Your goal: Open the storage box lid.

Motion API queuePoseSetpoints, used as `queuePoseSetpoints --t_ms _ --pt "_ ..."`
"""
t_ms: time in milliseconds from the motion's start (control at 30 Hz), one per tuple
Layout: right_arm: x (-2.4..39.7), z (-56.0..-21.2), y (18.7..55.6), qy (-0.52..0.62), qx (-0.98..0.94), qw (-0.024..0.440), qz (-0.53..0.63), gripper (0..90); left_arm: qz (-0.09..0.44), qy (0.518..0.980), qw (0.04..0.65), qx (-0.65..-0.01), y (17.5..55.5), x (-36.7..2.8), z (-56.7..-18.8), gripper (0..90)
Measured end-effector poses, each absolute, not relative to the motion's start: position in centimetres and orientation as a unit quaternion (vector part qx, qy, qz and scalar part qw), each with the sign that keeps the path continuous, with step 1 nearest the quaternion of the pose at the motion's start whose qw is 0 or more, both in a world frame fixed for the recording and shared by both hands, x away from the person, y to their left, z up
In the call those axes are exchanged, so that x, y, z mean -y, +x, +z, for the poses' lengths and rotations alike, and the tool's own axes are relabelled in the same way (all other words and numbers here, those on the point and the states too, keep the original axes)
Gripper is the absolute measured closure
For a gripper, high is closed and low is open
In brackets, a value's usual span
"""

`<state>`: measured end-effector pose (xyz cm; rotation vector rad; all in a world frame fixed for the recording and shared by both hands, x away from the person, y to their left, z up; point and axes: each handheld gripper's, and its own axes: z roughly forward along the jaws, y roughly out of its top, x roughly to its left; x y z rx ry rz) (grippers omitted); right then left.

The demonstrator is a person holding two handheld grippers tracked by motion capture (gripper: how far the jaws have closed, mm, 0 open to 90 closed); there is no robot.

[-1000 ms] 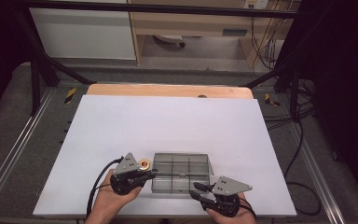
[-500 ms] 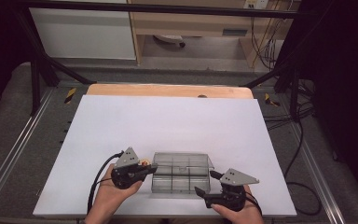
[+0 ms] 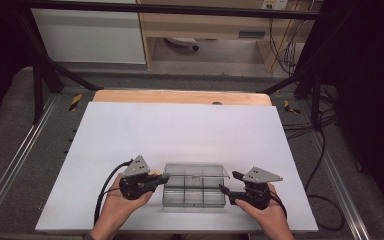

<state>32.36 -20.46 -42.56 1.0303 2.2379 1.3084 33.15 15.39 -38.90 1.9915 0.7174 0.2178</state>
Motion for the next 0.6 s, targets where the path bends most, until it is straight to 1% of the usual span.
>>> queuePoseSetpoints --t_ms 100,200,600 --pt "20.7 -43.0 33.6 0.360 -0.796 0.178 0.454 42.5 0.086 0.816 0.489 -0.295 33.2 -15.5 -38.8 89.9" --pt "20.5 -43.1 34.3 0.353 -0.799 0.175 0.455 45.6 0.077 0.811 0.497 -0.300 33.4 -15.7 -38.9 89.9" --pt "19.4 -43.1 35.9 0.317 -0.813 0.190 0.450 51.8 0.079 0.814 0.492 -0.298 33.3 -15.5 -38.9 89.9"
